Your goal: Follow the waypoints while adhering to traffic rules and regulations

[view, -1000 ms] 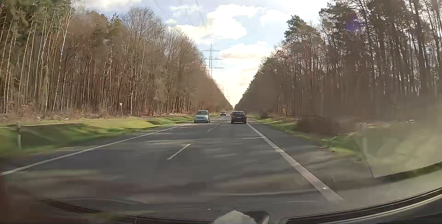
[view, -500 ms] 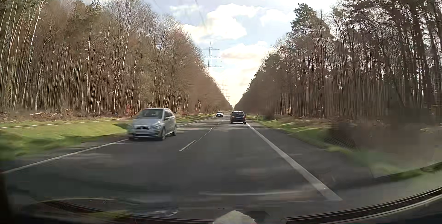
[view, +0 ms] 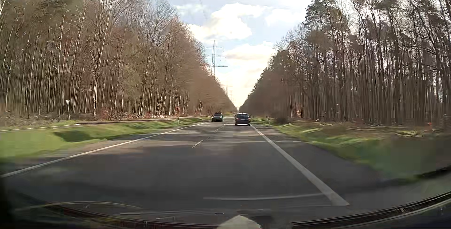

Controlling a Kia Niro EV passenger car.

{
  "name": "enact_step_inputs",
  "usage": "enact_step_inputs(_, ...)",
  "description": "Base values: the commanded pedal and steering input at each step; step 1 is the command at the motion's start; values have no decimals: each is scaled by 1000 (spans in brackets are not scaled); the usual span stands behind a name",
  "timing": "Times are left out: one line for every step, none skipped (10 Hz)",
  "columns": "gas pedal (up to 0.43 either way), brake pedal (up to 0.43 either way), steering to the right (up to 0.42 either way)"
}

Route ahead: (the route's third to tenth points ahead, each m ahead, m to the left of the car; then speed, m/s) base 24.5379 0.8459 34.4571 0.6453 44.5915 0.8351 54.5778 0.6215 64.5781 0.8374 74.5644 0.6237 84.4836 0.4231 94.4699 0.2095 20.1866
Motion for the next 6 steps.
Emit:
enact_step_inputs(157, 0, 0)
enact_step_inputs(157, 0, 0)
enact_step_inputs(157, 0, 0)
enact_step_inputs(157, 0, 0)
enact_step_inputs(157, 0, 0)
enact_step_inputs(157, 0, 0)
